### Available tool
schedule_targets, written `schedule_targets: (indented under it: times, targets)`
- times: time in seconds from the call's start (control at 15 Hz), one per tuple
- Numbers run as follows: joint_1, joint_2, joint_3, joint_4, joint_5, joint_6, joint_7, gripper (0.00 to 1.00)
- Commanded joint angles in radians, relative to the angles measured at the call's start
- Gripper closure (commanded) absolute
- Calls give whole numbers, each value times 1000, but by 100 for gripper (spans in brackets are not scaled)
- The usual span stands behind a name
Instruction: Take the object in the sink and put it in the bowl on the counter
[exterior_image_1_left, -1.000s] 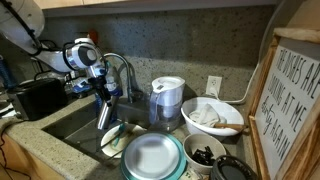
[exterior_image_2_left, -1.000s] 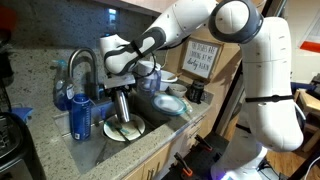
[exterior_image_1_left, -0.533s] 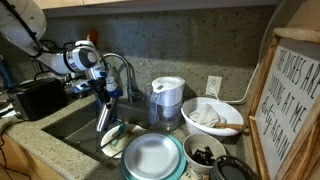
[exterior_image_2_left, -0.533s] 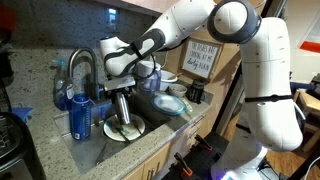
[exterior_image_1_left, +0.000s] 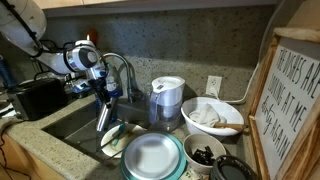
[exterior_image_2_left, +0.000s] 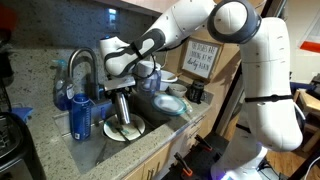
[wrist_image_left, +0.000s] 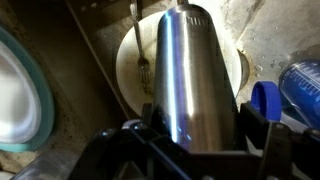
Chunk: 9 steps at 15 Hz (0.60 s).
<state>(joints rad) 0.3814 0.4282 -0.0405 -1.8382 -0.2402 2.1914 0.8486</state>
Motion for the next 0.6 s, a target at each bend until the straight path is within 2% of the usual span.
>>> schedule_targets:
  times: [0.0,0.27,0.53]
  targets:
    - [-21,-8,28,-1,-16,-3,12,39]
    - [14,-17,34,30,-48,-64,82,39]
    - [52,-1,57,103,-74,-176,218,39]
